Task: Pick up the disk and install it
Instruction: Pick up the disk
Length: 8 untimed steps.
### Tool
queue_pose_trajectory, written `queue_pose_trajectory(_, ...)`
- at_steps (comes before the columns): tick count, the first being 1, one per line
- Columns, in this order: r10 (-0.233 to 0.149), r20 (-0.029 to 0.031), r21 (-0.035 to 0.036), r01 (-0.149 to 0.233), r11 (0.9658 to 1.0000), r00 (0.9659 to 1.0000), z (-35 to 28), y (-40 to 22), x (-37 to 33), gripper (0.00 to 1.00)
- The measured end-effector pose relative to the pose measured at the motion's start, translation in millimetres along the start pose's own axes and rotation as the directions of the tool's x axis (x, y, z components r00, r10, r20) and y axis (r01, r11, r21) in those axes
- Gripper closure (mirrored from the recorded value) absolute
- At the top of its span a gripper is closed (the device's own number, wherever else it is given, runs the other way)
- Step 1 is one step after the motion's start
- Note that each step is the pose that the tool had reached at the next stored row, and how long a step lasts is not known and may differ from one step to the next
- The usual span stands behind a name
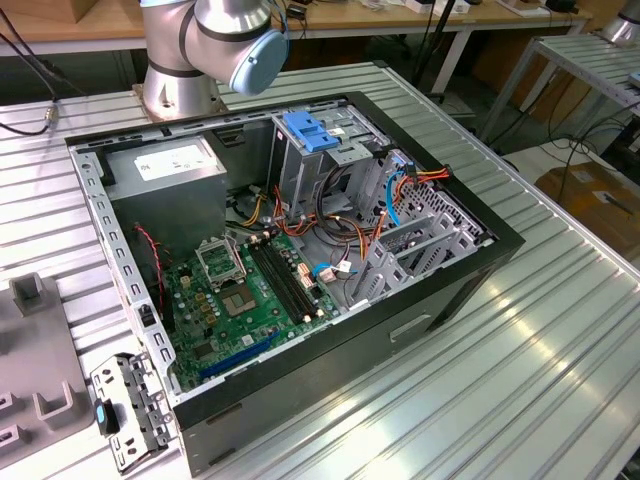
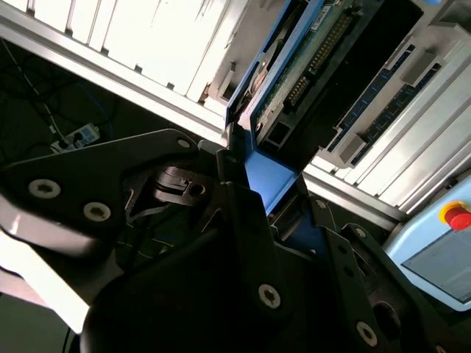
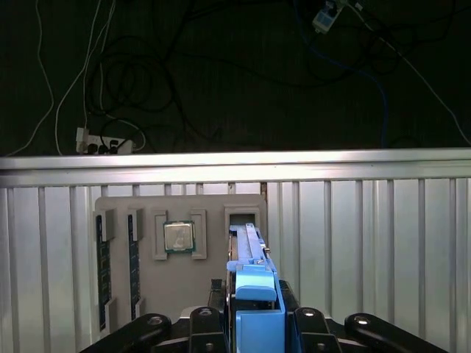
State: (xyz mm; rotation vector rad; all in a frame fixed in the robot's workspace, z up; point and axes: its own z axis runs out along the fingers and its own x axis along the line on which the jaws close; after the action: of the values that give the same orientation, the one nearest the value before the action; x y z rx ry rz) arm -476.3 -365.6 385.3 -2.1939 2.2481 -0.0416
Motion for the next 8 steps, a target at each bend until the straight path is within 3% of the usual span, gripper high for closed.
queue_pose_trajectory(8,0.000,0.0000,0.0001,0.000,1.0000,1.0000,-3.2,0.0,0.1,0.63)
